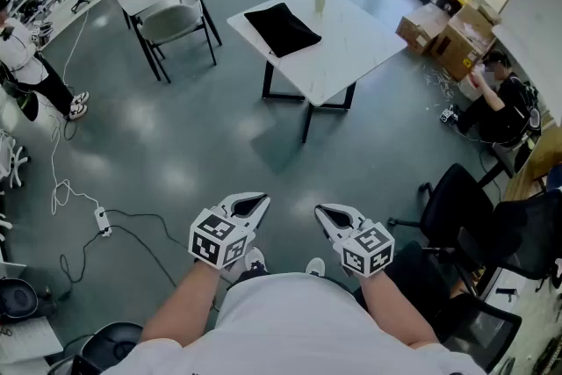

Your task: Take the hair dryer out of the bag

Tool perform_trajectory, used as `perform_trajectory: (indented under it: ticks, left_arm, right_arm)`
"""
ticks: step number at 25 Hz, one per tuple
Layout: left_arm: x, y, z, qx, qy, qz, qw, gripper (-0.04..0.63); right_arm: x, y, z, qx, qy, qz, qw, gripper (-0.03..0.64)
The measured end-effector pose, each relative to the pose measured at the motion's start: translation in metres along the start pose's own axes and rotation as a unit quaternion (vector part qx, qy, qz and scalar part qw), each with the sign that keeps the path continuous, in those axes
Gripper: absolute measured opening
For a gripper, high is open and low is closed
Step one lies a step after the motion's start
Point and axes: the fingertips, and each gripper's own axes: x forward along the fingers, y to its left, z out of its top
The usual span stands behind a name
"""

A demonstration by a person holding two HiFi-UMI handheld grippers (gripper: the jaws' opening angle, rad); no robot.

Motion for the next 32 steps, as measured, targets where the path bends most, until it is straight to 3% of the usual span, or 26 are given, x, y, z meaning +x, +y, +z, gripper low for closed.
perform_trajectory:
  ticks: [15,20,32]
  left_arm:
    - [0.000,0.020,0.006,0.010,-0.001,-0.001,1.0000,0.018]
    - [-0.003,0.031,0.007,0.008,-0.003,-0.009,0.9999,0.018]
    - [-0.037,0.076,-0.001,0.015,0.000,-0.027,0.9995,0.018]
  right_arm:
    - [0.021,0.000,0.012,0.021,-0.007,0.007,1.000,0.015]
    - [0.033,0.001,0.016,0.003,-0.003,-0.014,1.000,0.017]
    - [0.082,0.039,0.019,0.004,0.012,-0.026,1.000,0.017]
